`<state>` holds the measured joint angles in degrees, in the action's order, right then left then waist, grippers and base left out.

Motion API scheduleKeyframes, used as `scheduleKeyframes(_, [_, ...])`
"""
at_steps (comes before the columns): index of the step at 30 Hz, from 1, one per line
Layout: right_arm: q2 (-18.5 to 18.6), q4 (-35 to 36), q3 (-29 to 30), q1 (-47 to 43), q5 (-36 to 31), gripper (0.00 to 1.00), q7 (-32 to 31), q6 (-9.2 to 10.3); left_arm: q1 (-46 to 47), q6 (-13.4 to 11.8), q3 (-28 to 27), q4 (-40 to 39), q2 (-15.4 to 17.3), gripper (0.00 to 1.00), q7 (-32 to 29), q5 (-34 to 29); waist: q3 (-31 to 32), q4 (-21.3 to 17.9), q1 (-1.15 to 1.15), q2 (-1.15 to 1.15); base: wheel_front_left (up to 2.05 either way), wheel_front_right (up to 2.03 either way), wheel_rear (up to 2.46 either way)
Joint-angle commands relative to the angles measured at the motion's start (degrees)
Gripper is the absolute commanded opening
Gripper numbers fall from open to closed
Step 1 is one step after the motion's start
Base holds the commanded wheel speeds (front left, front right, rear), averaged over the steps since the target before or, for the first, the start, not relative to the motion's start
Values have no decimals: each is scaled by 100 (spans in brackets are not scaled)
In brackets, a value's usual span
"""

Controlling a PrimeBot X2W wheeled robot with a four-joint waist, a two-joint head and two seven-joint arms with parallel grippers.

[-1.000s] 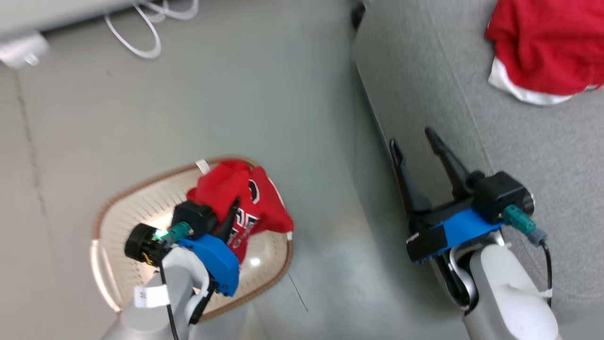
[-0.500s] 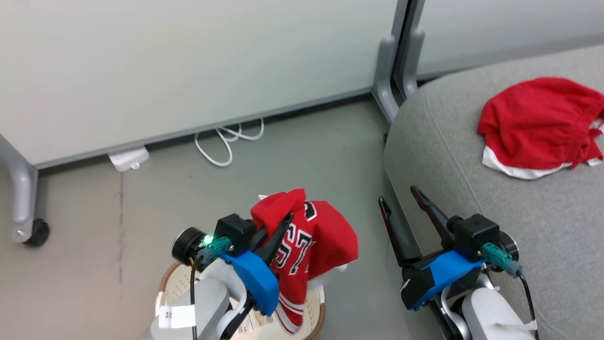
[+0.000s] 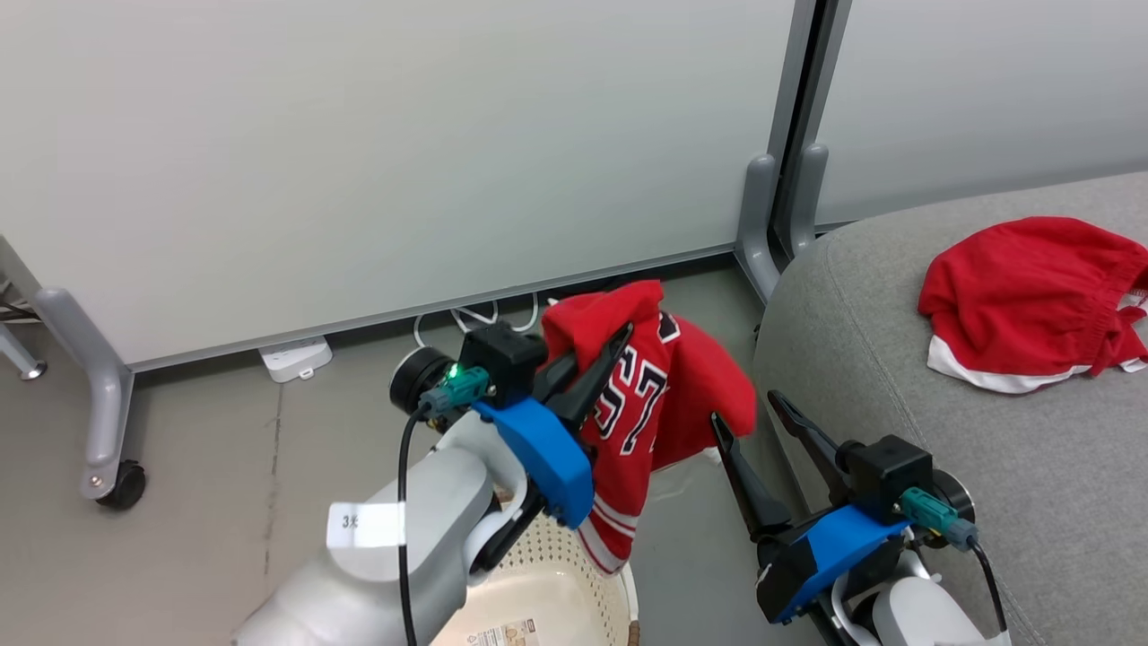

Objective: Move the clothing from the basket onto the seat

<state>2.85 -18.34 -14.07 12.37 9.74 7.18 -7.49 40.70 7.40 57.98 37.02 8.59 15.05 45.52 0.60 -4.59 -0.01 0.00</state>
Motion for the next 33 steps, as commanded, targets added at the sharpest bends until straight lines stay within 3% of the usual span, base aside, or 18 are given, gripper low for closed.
scheduleKeyframes(1, [7, 19, 1, -140, 9, 100, 3, -1, 161, 12, 55, 34, -21, 0, 19, 92, 43, 15, 1, 0, 0, 0, 0])
scheduleKeyframes(23, [8, 30, -508, 65, 237, 100, -137, -1, 479, 12, 474, 230, -139, 0, 19, 528, 47, -47, 1, 0, 0, 0, 0])
scheduleKeyframes(33, [8, -669, -1116, 787, 565, 100, -216, -1, 560, 12, 548, 215, -176, 0, 19, 535, -25, -17, 1, 0, 0, 0, 0])
